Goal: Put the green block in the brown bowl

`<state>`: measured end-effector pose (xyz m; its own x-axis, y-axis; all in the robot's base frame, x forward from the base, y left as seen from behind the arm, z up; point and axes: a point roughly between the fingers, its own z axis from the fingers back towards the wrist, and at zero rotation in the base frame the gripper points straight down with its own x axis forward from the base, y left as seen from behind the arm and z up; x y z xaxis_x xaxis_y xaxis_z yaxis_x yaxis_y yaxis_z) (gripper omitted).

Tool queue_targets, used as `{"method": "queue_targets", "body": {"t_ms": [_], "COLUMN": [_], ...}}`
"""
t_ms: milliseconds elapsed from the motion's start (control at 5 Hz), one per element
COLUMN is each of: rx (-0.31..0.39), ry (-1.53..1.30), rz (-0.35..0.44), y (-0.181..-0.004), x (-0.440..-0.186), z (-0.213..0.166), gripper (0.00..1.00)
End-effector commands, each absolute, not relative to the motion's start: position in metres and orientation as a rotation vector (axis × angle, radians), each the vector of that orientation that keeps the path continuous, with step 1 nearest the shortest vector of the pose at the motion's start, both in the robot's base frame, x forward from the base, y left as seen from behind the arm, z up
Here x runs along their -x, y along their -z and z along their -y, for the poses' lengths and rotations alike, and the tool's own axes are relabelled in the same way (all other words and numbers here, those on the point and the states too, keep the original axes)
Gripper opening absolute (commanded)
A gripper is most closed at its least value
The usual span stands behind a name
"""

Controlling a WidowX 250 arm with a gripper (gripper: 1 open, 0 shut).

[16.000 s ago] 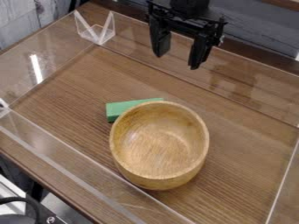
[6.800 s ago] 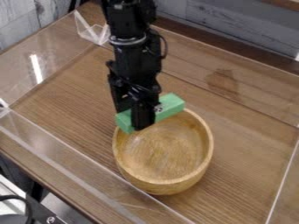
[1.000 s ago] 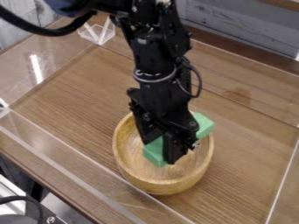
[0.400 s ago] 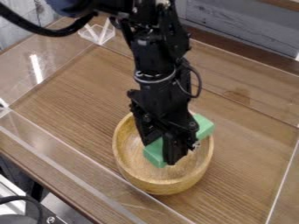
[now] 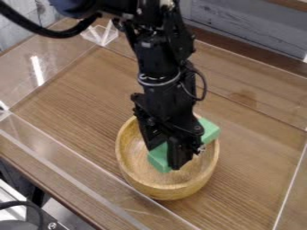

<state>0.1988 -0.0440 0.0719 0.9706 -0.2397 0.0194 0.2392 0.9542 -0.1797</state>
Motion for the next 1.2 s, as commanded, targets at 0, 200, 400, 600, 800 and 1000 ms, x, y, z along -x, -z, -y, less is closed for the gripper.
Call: {"method": "queue_targets", "body": {"t_ms": [0, 200, 400, 600, 800, 1000], "rx": [0.184, 0.185, 0.184, 0.183, 0.183, 0.183], "ry": [0.235, 0.234, 0.238, 0.242, 0.244, 0.247], "rz": [0.045, 0.047, 0.051, 0.056, 0.060, 0.069], "y": [-0.082, -0.083, -0.084, -0.086, -0.088, -0.091], "x": [-0.212, -0.218, -0.225, -0.233, -0.240, -0.249], "z": [0.043, 0.043, 0.043, 0.043, 0.044, 0.045], "gripper": [1.00, 1.00, 1.00, 1.00, 1.00, 1.00]}}
